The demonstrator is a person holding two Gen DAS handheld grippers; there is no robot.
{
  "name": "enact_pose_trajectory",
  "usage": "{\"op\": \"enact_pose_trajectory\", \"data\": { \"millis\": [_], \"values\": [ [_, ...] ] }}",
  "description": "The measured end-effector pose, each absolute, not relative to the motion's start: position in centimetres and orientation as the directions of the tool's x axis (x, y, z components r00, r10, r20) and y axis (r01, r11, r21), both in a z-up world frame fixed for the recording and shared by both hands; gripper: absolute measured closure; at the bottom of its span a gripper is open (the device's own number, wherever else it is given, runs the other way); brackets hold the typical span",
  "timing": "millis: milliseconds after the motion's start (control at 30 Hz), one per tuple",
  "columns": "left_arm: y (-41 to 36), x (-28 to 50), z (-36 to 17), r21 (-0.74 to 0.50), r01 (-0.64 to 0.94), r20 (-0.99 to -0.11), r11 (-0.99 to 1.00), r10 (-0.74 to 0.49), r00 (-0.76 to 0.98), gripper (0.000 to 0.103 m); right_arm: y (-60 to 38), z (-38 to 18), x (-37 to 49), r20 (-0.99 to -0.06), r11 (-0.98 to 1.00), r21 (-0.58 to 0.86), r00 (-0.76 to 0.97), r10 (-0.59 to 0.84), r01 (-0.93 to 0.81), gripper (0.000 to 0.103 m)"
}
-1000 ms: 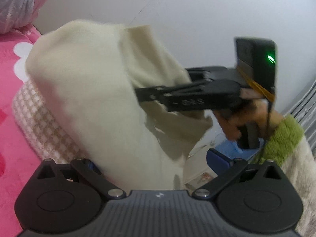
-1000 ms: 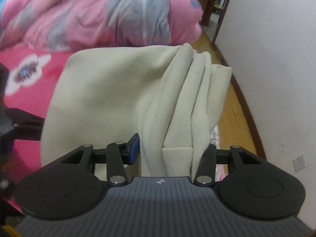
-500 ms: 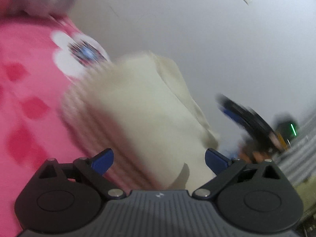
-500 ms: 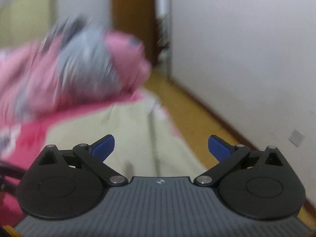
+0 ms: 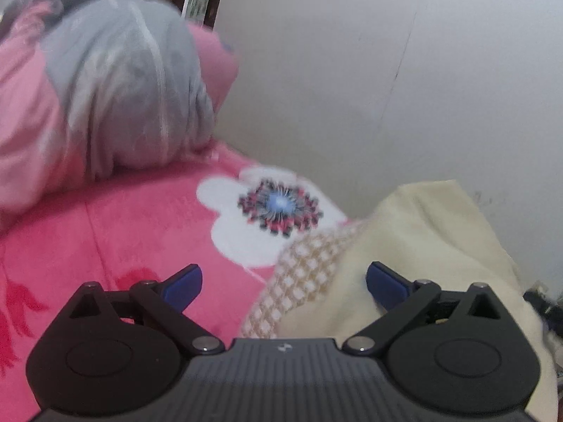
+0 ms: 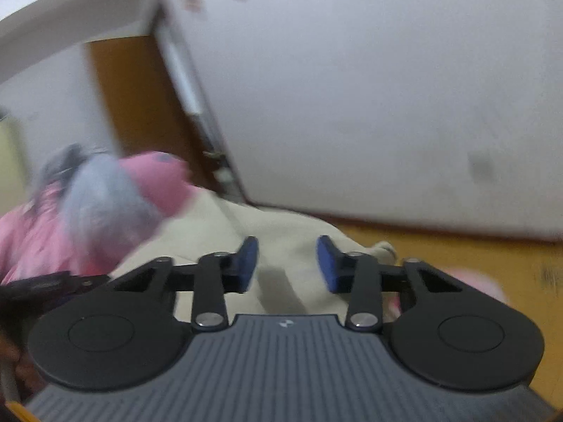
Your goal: Fold clothes
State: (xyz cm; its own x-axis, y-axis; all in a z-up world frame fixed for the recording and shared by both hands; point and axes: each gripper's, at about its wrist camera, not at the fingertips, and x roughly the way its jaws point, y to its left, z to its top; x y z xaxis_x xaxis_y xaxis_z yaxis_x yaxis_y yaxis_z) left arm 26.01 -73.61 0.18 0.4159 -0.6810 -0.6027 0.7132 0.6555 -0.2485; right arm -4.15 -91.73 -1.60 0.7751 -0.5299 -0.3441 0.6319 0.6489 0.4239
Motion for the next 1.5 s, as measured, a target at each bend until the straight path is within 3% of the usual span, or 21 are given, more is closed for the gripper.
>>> {"op": "enact_pose_trajectory", "data": {
  "millis": [133,233,333,600,700,800,867,1033,1133,1500],
  "values": [
    [-73.9,26.2,-0.1,-0.233,0.705,-0.611,0.669,-0.665,0.429,0.0,-92.4,-4.5,-4.8,-0.327,0.601,0.495,0.776,-0.54,0.627,0.075],
    [-72.2,26.6,1.3,-0.295,0.665,-0.602,0.686,-0.674,0.429,0.001,-92.7,-3.8,-5.6,-0.335,0.599,0.506,0.782,-0.526,0.62,0.074],
    [-69.4,26.7,3.1,-0.323,0.624,-0.591,0.711,-0.667,0.454,0.001,-91.9,-2.5,-8.1,-0.281,0.576,0.576,0.802,-0.527,0.581,0.072],
    [-58.5,19.1,7.8,-0.209,0.747,-0.524,0.631,-0.717,0.459,0.0,-82.8,-1.8,-15.6,-0.315,0.559,0.622,0.828,-0.463,0.549,0.064],
    [-53.7,14.6,8.1,-0.186,0.8,-0.513,0.571,-0.75,0.417,0.0,-77.0,-2.0,-17.6,-0.346,0.601,0.601,0.849,-0.399,0.527,0.059],
    [-48.8,10.2,8.3,-0.223,0.82,-0.489,0.527,-0.788,0.374,0.0,-71.0,-1.4,-18.7,-0.375,0.663,0.548,0.858,-0.351,0.511,0.044],
    [-46.0,7.8,8.5,-0.245,0.823,-0.451,0.512,-0.812,0.371,0.0,-66.9,-0.6,-19.1,-0.391,0.711,0.484,0.853,-0.346,0.511,0.026],
    [-40.9,2.8,8.6,-0.237,0.835,-0.418,0.497,-0.828,0.374,0.0,-59.1,1.3,-19.5,-0.394,0.78,0.345,0.835,-0.385,0.523,0.007],
    [-39.2,1.3,8.4,-0.233,0.827,-0.44,0.512,-0.814,0.38,0.0,-56.4,2.3,-19.3,-0.404,0.777,0.305,0.814,-0.418,0.551,0.001],
    [-36.6,-1.3,8.7,-0.099,0.795,-0.481,0.599,-0.728,0.489,0.0,-51.0,4.8,-18.9,-0.481,0.63,0.155,0.615,-0.625,0.761,0.001]
  ]
}}
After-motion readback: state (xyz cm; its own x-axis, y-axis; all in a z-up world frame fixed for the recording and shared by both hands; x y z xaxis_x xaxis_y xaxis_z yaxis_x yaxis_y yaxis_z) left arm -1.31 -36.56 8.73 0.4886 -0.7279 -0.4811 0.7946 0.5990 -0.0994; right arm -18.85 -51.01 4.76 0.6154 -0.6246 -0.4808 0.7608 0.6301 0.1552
